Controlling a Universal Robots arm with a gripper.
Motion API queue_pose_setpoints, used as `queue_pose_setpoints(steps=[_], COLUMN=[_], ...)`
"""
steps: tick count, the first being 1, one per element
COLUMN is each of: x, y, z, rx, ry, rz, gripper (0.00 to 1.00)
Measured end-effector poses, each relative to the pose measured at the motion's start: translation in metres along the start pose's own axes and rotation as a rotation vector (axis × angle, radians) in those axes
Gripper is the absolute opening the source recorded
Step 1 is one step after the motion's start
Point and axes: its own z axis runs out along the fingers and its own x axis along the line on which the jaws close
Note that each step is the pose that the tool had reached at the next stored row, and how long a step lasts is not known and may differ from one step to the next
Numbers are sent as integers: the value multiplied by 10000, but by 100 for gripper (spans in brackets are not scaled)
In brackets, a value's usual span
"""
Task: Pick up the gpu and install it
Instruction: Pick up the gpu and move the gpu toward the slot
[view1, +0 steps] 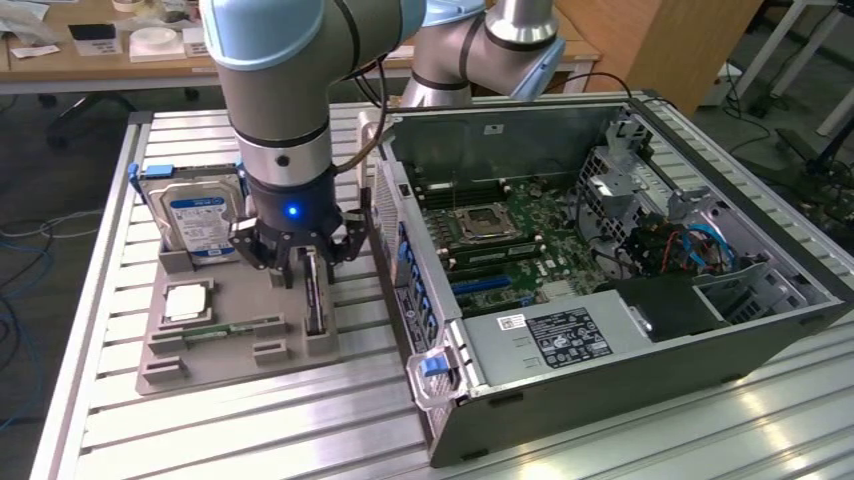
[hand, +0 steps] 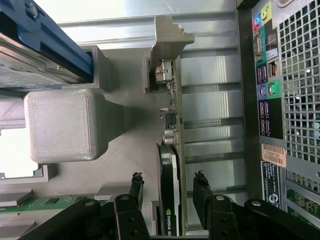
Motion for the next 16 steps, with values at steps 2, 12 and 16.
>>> queue_pose_setpoints(steps=[2,12,16], x=[1,0,-4], y=[0,-1,-1], z=[22,48,62], rx=[-1,0,-1], ry=[-1,-1,-1], rz=[12,20,18], gripper=[53,53,53])
